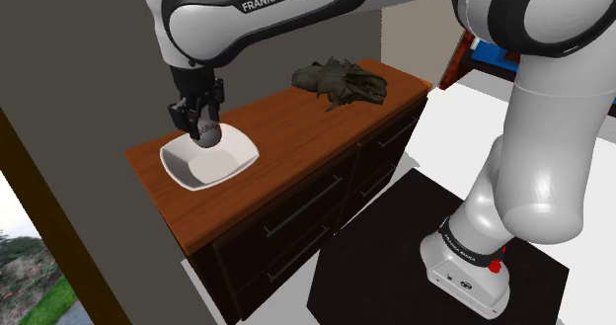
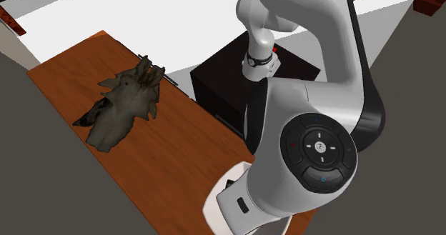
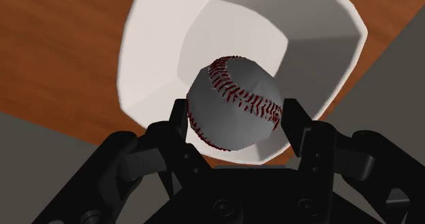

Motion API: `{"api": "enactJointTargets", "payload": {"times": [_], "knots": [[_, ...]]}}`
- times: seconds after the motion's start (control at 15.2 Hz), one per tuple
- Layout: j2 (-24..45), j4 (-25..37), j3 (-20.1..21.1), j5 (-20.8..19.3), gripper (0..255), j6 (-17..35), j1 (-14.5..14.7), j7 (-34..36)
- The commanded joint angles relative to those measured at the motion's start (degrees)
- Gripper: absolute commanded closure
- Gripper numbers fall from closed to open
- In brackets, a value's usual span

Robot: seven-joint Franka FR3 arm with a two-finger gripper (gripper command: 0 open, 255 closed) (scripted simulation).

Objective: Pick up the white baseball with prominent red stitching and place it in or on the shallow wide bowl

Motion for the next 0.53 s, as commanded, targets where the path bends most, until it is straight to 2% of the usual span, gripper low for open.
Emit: {"api": "enactJointTargets", "payload": {"times": [0.0, 0.46], "knots": [[0.22, -1.19, -0.03, -0.14, 255, 1.43, 0.02, 0.21], [1.51, -4.13, -0.26, -0.71, 255, 5.59, 0.06, 0.72]]}}
